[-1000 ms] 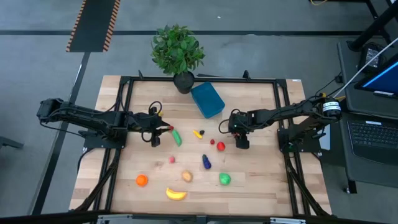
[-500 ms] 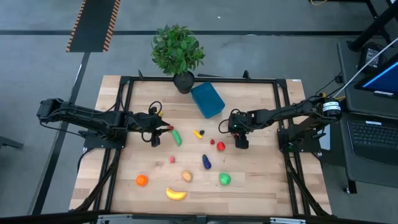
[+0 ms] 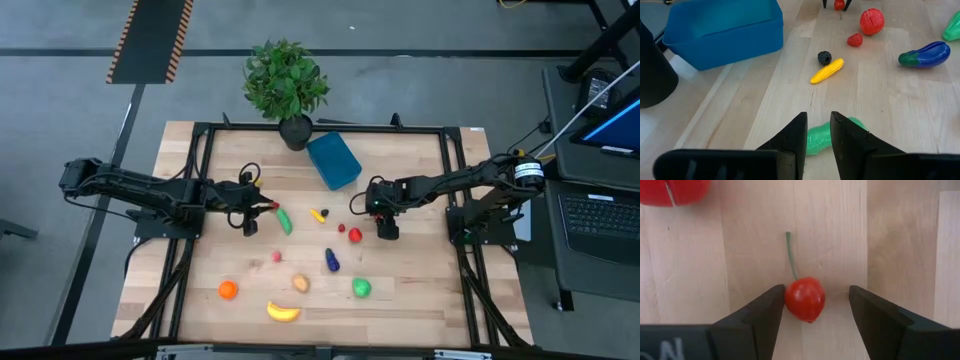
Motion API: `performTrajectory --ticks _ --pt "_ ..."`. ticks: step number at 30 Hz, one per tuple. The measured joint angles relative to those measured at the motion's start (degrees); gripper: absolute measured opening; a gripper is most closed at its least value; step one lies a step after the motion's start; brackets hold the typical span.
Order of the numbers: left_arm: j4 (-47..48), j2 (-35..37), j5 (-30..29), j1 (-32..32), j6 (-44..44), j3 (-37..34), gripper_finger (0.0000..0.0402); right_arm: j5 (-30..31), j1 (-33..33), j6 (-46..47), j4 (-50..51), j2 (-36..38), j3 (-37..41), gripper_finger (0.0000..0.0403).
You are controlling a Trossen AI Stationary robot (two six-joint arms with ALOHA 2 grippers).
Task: Pick and placing Produce into tupperware
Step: Put the cherry into blue bin
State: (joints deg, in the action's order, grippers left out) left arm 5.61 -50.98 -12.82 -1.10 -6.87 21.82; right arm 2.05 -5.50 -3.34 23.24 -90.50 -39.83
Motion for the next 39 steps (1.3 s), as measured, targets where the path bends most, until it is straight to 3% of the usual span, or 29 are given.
performTrajectory --ticks 5,16,26,39 --pt "0.0 0.0 0.0 0.01 0.0 0.0 0.0069 0.02 0.02 -0.07 -0.07 -0.09 0.02 0.0212" --pt "0.0 0.0 0.0 0.0 -0.01 0.0 0.0083 -0.79 0.14 1.6 -0.37 -0.16 0.12 0.0106" --pt "0.0 0.0 0.0 0.01 0.0 0.0 0.0094 -0.91 0.11 3.09 -0.7 0.59 0.28 0.0114" --pt "0.0 0.0 0.0 0.02 0.01 0.0 0.0069 -0.88 -0.8 3.31 -0.74 13.19 0.44 0.0105"
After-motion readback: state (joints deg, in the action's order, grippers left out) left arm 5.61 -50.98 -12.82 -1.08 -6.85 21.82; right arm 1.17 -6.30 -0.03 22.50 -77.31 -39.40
